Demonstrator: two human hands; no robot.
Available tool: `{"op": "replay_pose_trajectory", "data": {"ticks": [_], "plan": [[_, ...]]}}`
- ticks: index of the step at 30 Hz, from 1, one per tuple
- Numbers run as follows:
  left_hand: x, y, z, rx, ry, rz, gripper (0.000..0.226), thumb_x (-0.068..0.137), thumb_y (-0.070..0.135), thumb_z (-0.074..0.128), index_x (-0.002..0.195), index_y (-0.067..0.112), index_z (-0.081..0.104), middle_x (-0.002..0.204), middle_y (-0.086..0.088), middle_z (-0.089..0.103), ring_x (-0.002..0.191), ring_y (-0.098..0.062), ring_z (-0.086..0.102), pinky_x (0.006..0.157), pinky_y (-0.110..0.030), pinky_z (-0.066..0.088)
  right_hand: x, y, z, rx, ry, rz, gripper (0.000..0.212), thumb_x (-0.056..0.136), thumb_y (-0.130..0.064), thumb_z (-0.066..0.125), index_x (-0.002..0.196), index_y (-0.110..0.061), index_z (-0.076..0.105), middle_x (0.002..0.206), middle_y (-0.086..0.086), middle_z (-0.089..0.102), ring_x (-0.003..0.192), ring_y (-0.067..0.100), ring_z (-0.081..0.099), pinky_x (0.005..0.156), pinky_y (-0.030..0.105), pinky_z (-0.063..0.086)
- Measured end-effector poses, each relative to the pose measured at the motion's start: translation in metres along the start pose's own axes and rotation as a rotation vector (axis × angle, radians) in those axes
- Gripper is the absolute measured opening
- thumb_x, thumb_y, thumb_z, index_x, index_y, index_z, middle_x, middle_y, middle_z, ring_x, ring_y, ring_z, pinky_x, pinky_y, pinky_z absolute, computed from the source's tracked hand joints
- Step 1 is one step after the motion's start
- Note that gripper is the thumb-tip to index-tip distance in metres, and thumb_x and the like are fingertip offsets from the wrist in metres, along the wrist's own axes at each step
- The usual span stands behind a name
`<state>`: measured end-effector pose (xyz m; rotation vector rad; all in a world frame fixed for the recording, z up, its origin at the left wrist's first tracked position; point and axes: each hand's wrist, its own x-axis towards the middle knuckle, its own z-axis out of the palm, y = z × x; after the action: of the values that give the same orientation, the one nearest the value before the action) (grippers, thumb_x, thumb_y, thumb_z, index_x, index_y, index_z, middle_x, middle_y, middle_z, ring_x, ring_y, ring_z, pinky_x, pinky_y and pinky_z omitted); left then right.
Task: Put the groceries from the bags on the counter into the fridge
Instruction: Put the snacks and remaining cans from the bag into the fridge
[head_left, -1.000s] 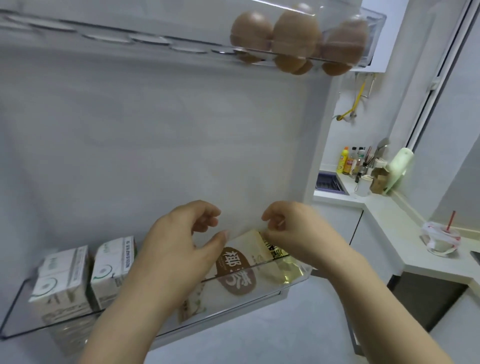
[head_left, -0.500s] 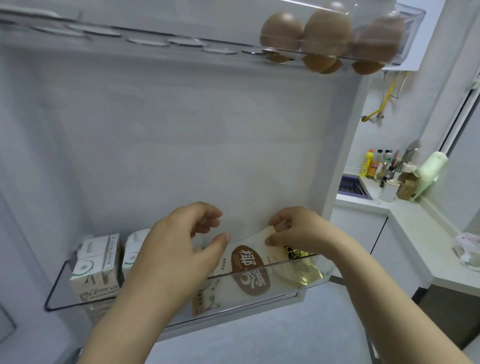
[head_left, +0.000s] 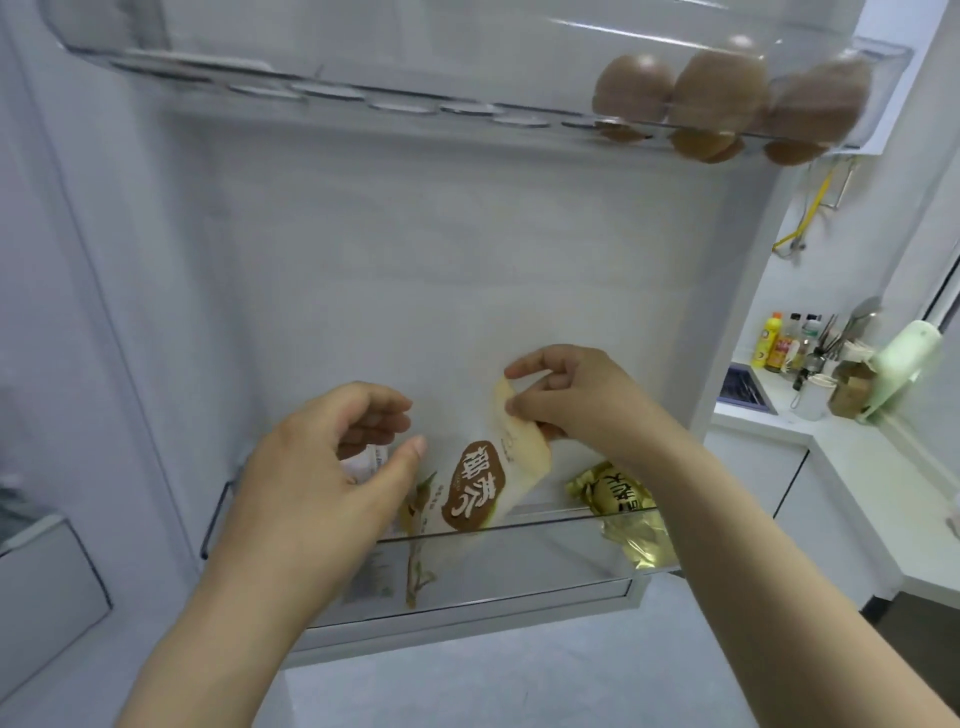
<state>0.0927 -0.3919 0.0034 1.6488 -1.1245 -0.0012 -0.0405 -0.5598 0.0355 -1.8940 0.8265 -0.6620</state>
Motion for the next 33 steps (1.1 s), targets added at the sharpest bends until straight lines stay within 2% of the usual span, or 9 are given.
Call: {"op": "replay_pose_trajectory", "data": {"ticks": [6, 9, 13, 16, 18, 22, 26, 29, 33], "plan": [[0.011, -0.019, -0.044, 0.020, 0.031, -0.013, 0.017, 0.077, 0.026, 0.072, 0.091, 0.034, 0.066, 0.087, 0.019, 0.069, 0.086, 0.004, 0.064, 0.077, -0.016, 0.046, 0.005, -0.030, 0.044, 0.086, -0.011, -0.057, 0.025, 0.084, -0.002, 0.067, 0.109, -0.005, 0.063, 0.081, 0.016, 0.071, 0.064, 0.017, 0.068, 0.059, 0.023, 0.056], [0.013, -0.030, -0.060, 0.031, 0.038, -0.024, 0.017, 0.078, 0.026, 0.072, 0.091, 0.034, 0.066, 0.087, 0.021, 0.068, 0.085, 0.007, 0.062, 0.074, -0.010, 0.042, 0.005, -0.039, 0.064, 0.144, -0.012, -0.070, 0.022, 0.087, -0.013, 0.068, 0.106, -0.005, 0.064, 0.075, 0.010, 0.069, 0.060, 0.013, 0.065, 0.060, 0.024, 0.056], [0.014, -0.043, -0.074, 0.010, 0.013, -0.029, 0.016, 0.078, 0.025, 0.073, 0.090, 0.033, 0.067, 0.087, 0.019, 0.069, 0.084, 0.007, 0.062, 0.075, -0.012, 0.044, -0.005, -0.038, 0.080, 0.124, -0.061, -0.011, 0.021, 0.090, -0.019, 0.066, 0.103, -0.003, 0.066, 0.089, 0.017, 0.069, 0.074, 0.019, 0.066, 0.067, 0.030, 0.060], [0.015, -0.048, -0.080, -0.020, 0.001, -0.024, 0.016, 0.077, 0.025, 0.073, 0.089, 0.033, 0.067, 0.086, 0.020, 0.069, 0.084, 0.006, 0.063, 0.076, -0.014, 0.046, -0.016, -0.034, 0.090, 0.084, -0.091, 0.028, 0.022, 0.090, -0.019, 0.065, 0.102, -0.001, 0.067, 0.095, 0.023, 0.067, 0.079, 0.018, 0.063, 0.065, 0.027, 0.059], [0.016, -0.049, -0.083, -0.036, -0.012, -0.020, 0.016, 0.077, 0.026, 0.073, 0.089, 0.033, 0.067, 0.086, 0.020, 0.069, 0.084, 0.006, 0.063, 0.077, -0.014, 0.046, -0.020, -0.034, 0.094, 0.079, -0.057, 0.021, 0.023, 0.089, -0.018, 0.065, 0.101, 0.000, 0.067, 0.092, 0.021, 0.065, 0.077, 0.016, 0.060, 0.063, 0.025, 0.058], [0.018, -0.049, -0.089, -0.082, -0.037, -0.006, 0.017, 0.076, 0.028, 0.073, 0.090, 0.035, 0.067, 0.086, 0.022, 0.068, 0.085, 0.007, 0.063, 0.078, -0.014, 0.046, -0.026, -0.037, 0.093, 0.045, 0.032, 0.022, 0.021, 0.089, -0.020, 0.066, 0.101, -0.002, 0.068, 0.104, 0.027, 0.066, 0.079, 0.018, 0.061, 0.066, 0.029, 0.060], [0.018, -0.042, -0.090, -0.138, -0.071, 0.028, 0.018, 0.076, 0.029, 0.073, 0.091, 0.036, 0.067, 0.087, 0.023, 0.068, 0.087, 0.007, 0.063, 0.079, -0.014, 0.045, -0.037, -0.040, 0.087, 0.033, 0.093, 0.041, 0.017, 0.088, -0.021, 0.067, 0.098, -0.007, 0.069, 0.093, 0.017, 0.067, 0.077, 0.014, 0.062, 0.069, 0.030, 0.060], [0.017, -0.035, -0.089, -0.180, -0.103, 0.057, 0.019, 0.076, 0.028, 0.073, 0.092, 0.036, 0.067, 0.088, 0.022, 0.069, 0.088, 0.006, 0.064, 0.081, -0.015, 0.046, -0.048, -0.041, 0.079, 0.003, 0.167, 0.045, 0.014, 0.087, -0.021, 0.068, 0.096, -0.010, 0.070, 0.096, 0.019, 0.068, 0.077, 0.014, 0.063, 0.067, 0.027, 0.059], [0.011, -0.019, -0.084, -0.207, -0.121, 0.119, 0.017, 0.075, 0.027, 0.074, 0.089, 0.034, 0.068, 0.087, 0.026, 0.068, 0.085, 0.008, 0.063, 0.076, -0.005, 0.046, -0.070, -0.038, 0.066, -0.064, 0.255, 0.018, 0.011, 0.085, -0.025, 0.070, 0.093, -0.017, 0.071, 0.093, 0.017, 0.068, 0.074, 0.013, 0.066, 0.067, 0.028, 0.059]]}}
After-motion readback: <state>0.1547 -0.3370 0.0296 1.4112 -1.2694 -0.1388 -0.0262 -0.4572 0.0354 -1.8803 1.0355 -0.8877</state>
